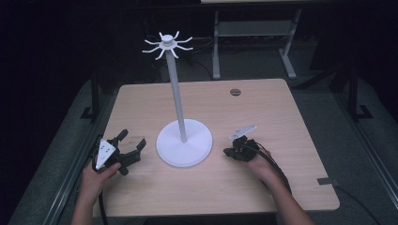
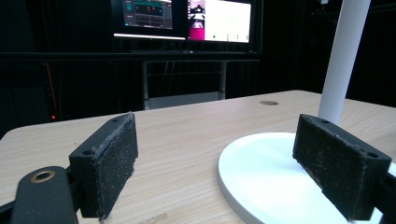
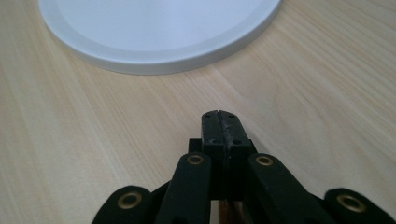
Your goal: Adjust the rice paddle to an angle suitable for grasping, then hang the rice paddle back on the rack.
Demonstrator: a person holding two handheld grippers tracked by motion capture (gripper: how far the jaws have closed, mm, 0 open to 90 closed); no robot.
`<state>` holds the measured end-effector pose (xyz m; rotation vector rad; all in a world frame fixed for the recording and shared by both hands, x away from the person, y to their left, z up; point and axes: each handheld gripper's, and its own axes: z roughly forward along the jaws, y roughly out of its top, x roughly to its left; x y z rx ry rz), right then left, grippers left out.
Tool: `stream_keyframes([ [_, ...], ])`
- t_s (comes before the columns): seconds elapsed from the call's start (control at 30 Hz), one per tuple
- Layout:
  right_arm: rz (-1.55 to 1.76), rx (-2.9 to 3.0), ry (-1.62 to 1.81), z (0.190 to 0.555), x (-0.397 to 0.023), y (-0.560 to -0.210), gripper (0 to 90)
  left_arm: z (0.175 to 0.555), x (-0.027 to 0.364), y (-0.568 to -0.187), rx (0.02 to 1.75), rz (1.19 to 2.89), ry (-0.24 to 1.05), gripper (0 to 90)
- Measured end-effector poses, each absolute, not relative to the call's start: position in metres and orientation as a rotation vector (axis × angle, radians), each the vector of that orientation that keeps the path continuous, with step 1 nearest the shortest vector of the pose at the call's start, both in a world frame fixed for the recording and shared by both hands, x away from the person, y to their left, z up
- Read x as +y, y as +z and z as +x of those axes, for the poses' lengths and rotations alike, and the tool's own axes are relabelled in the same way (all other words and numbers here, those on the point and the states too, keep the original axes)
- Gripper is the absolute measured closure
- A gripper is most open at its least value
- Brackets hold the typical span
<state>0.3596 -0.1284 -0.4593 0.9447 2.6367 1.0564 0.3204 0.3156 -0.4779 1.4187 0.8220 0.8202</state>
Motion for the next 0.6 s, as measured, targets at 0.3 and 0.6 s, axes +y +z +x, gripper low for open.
stream_keyframes([
  [0.3, 0.981, 2.66, 1.064, 0.356, -0.139, -0.446, 80.9, 0.32, 0.316, -0.478, 0.822, 1.416, 0.819, 13.4],
  [0.6, 1.056, 2.71, 0.955, 0.352, -0.16, -0.432, 63.3, 0.321, 0.316, -0.478, 0.822, 1.418, 0.819, 13.4],
])
